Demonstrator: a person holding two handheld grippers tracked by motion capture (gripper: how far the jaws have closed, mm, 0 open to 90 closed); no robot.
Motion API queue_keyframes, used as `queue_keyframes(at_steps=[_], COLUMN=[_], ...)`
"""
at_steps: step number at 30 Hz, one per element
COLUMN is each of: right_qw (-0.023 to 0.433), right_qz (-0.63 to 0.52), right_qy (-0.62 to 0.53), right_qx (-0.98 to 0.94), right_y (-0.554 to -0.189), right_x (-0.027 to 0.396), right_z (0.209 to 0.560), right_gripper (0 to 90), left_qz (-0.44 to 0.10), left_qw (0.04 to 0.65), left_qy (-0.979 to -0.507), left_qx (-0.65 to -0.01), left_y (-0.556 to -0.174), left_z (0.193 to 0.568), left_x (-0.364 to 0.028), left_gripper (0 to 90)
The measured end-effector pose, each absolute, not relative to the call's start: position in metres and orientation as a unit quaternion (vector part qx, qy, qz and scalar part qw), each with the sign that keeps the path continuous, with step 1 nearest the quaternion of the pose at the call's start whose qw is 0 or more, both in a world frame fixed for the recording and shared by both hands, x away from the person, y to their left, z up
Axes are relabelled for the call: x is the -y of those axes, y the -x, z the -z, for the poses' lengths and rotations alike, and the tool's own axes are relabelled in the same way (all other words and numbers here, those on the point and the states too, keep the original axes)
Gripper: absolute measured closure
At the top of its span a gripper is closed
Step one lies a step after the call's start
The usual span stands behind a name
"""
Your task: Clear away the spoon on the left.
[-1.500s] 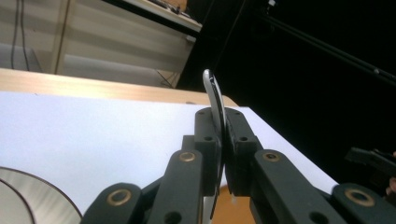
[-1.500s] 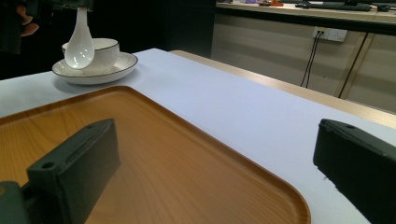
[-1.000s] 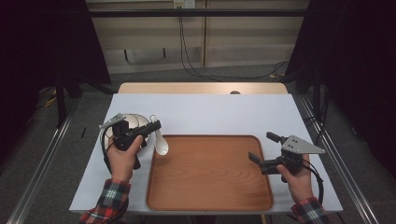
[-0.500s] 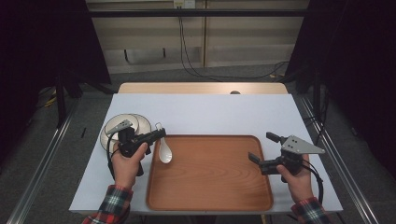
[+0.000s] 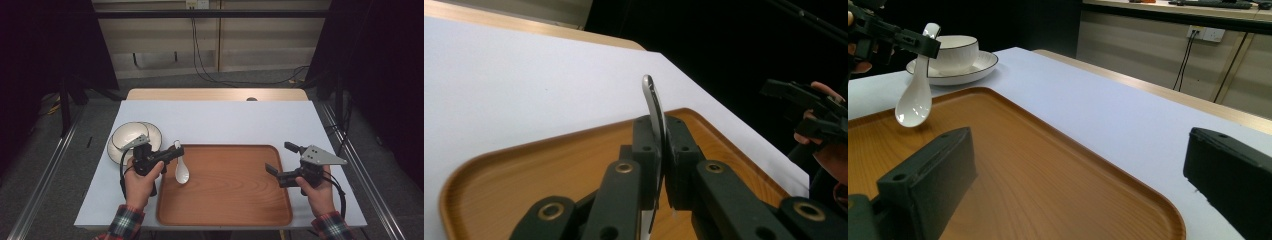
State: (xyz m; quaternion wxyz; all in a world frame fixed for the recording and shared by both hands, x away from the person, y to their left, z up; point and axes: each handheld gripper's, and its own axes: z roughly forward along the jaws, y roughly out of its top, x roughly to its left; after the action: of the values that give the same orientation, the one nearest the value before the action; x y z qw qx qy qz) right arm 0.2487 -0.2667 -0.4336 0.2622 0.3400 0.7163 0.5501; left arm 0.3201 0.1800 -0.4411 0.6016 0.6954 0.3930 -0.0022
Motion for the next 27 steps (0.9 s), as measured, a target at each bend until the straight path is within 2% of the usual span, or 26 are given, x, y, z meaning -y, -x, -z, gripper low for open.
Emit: queue_keyframes(at_steps=[27], right_qw=[0.265], right_qz=[-0.544], right_qy=[-0.342], right_qx=[-0.719], right_y=[-0.249], right_x=[0.266], right_z=[0.433], right_gripper=[0.0], left_qz=[0.054], left_qw=[0.594], left_qy=[-0.716], left_qx=[-0.363], left_y=[-0.302], left_z=[0.453], left_x=[-0.158], left_gripper=[84.9])
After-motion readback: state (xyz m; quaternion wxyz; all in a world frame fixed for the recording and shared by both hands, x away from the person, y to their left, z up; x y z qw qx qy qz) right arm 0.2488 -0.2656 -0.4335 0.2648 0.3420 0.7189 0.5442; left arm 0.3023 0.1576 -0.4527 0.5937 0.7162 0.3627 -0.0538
